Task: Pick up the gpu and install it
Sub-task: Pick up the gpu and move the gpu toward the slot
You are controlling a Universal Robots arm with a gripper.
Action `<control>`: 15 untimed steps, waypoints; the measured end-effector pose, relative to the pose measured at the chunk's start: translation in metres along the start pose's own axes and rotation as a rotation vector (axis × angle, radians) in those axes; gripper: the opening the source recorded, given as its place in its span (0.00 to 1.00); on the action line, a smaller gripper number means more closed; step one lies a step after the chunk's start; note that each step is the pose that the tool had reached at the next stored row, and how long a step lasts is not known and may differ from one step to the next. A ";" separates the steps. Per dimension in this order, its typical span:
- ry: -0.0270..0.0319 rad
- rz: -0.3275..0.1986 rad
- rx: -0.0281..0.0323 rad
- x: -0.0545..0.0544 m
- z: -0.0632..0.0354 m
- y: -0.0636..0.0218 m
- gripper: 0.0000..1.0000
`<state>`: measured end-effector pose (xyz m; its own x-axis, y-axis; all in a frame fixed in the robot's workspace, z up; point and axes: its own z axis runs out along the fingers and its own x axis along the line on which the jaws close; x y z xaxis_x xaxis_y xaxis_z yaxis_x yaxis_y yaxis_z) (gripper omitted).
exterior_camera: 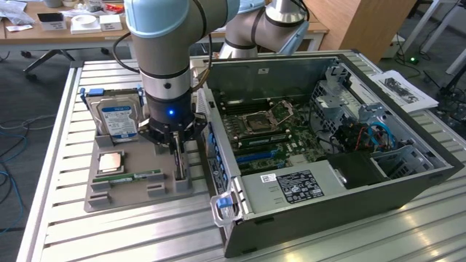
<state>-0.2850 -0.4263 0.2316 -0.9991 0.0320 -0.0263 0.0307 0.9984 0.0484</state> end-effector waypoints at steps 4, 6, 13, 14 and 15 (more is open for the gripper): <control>0.0000 0.000 0.0000 0.000 -0.0080 0.0004 0.27; -0.0001 0.000 0.0000 0.000 -0.0126 0.0006 0.27; 0.0000 0.000 0.0001 -0.001 -0.0353 0.0017 0.27; -0.0001 0.000 0.0000 -0.001 -0.0392 0.0019 0.27; -0.0002 0.000 0.0000 -0.001 -0.0434 0.0021 0.27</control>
<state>-0.2850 -0.4263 0.2751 -0.9991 0.0320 -0.0264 0.0307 0.9984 0.0484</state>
